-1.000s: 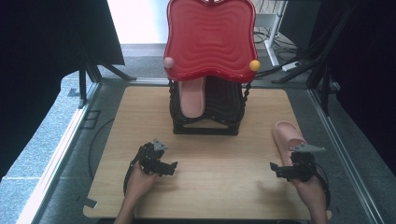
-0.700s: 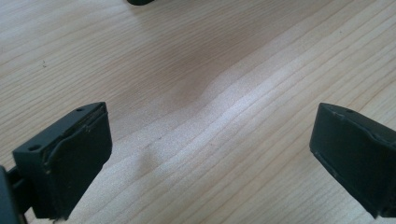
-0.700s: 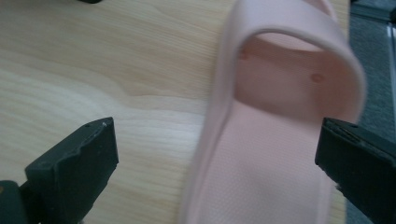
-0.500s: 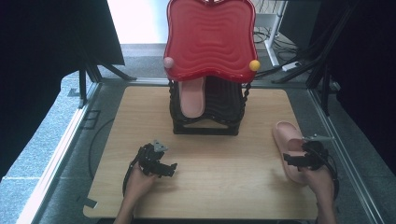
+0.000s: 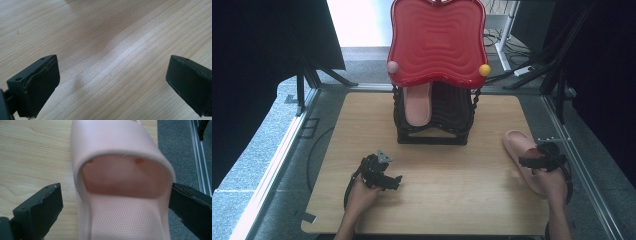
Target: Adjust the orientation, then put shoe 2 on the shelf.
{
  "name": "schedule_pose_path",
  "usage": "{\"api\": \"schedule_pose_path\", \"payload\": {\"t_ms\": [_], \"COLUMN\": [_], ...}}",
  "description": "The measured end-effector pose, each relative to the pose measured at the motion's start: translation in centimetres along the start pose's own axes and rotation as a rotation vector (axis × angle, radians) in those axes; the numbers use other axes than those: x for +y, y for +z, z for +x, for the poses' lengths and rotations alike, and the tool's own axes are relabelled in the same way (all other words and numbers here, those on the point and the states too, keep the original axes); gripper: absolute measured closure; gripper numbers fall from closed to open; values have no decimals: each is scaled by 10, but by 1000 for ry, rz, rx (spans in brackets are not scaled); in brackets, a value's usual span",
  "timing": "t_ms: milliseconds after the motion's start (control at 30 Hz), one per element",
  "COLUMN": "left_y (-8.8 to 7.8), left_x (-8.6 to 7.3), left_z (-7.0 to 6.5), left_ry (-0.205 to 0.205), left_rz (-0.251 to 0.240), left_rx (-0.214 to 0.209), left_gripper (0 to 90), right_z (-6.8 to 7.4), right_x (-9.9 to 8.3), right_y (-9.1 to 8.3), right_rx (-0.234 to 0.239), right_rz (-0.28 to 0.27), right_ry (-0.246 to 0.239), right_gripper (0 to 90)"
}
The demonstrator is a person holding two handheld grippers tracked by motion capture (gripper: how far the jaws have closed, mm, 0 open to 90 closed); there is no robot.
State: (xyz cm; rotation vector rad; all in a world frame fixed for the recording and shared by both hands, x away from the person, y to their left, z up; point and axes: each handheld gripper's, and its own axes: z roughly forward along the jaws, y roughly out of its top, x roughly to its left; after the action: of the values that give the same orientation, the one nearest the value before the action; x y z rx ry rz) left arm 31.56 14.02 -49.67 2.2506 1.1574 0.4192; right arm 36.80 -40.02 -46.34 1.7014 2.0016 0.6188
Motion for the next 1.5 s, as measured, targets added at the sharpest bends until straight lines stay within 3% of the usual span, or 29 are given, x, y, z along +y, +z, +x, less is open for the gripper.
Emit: {"api": "schedule_pose_path", "payload": {"t_ms": [67,500,800,1000,1100,1267,1500], "left_y": [0,3,6,7,9,7,5], "left_x": [0,0,0,0,-1,0,1], "left_z": [0,0,-1,-2,-1,-2,-2], "left_ry": [-1,1,7,11,13,15,15], "left_rz": [4,11,20,25,31,29,18], "left_rx": [5,-2,-10,-11,-10,-8,-12], "left_gripper": [0,0,0,0,0,0,0], "right_z": [-2,-13,-14,-9,-8,-2,16], "right_x": [0,13,39,53,53,53,56], "right_y": [-2,24,36,40,36,21,-3], "right_rx": [-30,71,123,104,97,83,100], "right_rz": [7,69,195,297,303,233,138], "right_ry": [-3,8,-29,-67,-94,-122,-256], "right_gripper": [0,0,0,26,49,53,52]}}
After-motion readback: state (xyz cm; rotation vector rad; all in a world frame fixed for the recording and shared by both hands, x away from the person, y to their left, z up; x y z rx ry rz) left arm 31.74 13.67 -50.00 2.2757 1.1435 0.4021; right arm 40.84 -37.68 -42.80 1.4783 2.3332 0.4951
